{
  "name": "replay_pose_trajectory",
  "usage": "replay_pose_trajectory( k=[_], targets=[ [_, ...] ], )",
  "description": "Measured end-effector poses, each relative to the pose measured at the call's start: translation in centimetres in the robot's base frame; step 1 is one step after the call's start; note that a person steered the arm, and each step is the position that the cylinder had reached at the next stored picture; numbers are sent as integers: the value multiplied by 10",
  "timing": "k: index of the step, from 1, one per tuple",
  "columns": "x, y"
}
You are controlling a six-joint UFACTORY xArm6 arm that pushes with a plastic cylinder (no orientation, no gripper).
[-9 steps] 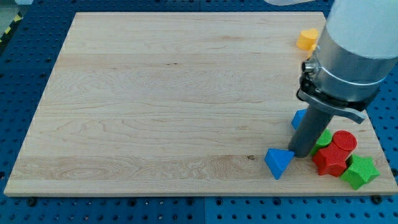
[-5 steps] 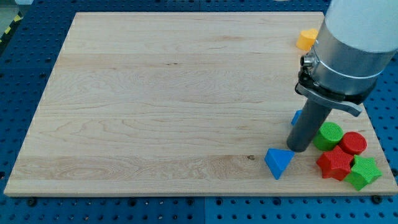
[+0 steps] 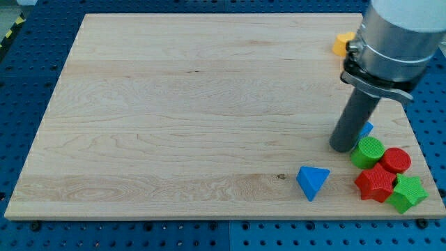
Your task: Move the blue cube to the yellow hexagon
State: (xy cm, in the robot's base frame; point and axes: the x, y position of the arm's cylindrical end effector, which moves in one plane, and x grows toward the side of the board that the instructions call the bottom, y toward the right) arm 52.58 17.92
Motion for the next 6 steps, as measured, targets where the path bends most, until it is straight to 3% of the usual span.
replay_pose_trajectory(
  k=[2, 6],
  targets=[
    [3, 10],
    [-33, 11]
  ],
)
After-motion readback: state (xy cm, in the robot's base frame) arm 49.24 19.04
